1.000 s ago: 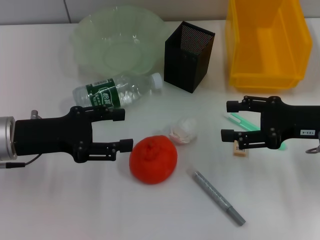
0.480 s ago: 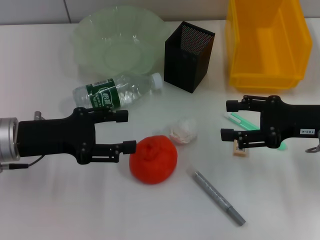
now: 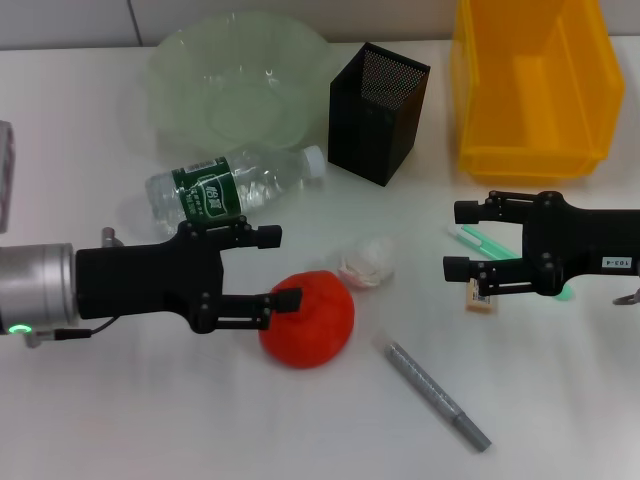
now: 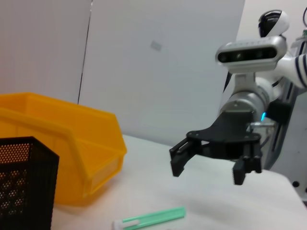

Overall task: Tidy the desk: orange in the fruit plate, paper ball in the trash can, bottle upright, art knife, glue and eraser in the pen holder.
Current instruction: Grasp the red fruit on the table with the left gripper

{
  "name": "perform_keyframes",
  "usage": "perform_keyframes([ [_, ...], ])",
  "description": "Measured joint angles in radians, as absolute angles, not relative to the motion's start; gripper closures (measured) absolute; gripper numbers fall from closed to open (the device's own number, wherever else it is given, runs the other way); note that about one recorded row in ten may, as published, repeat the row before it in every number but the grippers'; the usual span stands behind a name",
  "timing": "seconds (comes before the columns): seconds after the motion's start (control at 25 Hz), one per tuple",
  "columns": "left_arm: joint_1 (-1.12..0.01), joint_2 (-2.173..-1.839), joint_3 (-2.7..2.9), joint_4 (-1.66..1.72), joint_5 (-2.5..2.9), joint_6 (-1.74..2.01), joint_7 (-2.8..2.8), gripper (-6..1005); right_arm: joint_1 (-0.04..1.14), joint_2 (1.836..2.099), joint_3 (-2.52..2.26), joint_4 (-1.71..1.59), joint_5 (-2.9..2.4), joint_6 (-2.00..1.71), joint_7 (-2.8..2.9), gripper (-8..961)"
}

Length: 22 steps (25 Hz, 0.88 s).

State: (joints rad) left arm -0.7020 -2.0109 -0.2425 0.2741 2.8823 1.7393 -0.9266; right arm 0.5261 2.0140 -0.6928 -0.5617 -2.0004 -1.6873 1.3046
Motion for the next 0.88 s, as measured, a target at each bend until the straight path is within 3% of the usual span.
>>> perform_keyframes([
  [0.32, -0.720, -2.060, -0.199, 0.267, 2.884, 1.600, -0.908, 185, 0.522, 2.014, -0.693, -0.563, -2.000, -1.687, 1.305, 116],
  [0.88, -0.718, -2.067, -0.167, 0.235, 2.883, 1.500, -0.907, 253, 0.521, 2.013, -0.689, -0.563, -2.000, -1.686, 1.298, 117],
])
